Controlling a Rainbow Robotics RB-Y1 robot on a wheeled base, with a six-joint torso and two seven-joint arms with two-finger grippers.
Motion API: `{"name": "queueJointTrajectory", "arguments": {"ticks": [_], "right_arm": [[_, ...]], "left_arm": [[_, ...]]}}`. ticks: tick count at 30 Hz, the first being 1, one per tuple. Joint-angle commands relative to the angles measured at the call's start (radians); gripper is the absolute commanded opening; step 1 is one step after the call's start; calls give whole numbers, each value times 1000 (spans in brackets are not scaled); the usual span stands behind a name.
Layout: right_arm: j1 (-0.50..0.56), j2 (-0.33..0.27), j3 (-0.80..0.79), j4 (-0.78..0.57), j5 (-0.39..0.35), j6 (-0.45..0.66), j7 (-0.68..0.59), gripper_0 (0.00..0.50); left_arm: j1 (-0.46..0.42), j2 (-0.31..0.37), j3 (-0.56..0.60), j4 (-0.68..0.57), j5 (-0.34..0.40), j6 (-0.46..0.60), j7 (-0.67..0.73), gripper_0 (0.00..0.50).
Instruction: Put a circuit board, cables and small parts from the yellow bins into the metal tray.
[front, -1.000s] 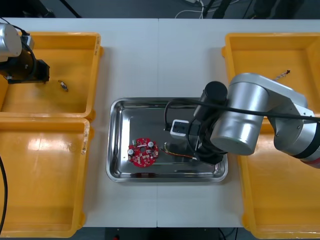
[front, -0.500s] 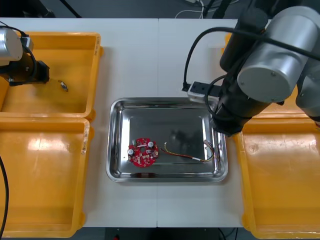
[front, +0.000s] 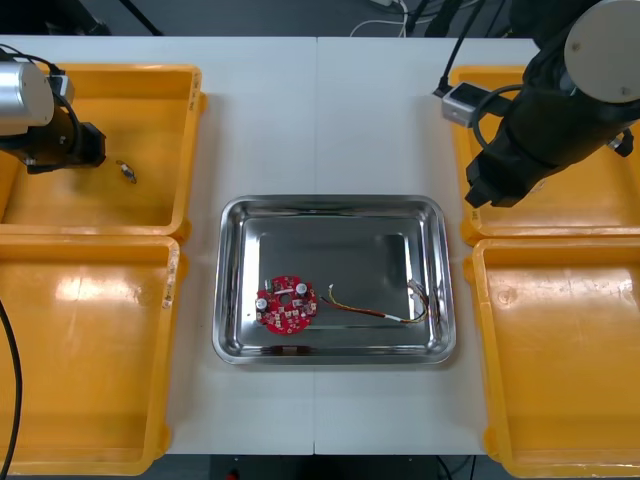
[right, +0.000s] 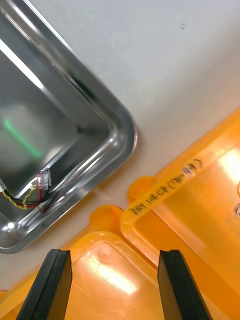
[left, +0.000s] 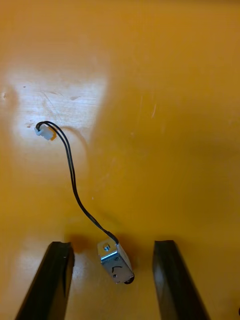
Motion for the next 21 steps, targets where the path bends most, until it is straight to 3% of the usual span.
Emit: {"name": "queueJointTrajectory", "arguments": {"ticks": [1, 2, 3, 4, 8, 21], "right_arm": [[-55, -2, -91, 63, 29, 5, -9, 500], [-60, -3, -102, 81, 46, 5, -10, 500], [-61, -3, -105, 89, 53, 5, -12, 500], [-66, -3, -114, 106, 75, 5, -10, 500], [-84, -3, -133, 162, 141, 5, -12, 500], [-89, -3, -268, 345, 237, 5, -23, 500]], "left_arm": [[-44, -7, -32, -7, 7, -17, -91, 197], [-42, -7, -32, -7, 7, -17, -93, 128], [-41, -7, -34, -7, 7, -17, -93, 96], [-37, -7, -34, -7, 9, -21, -94, 6], [-24, -7, -34, -7, 18, -46, -102, 0], [-21, 13, -34, -35, 39, -4, -129, 0]]}}
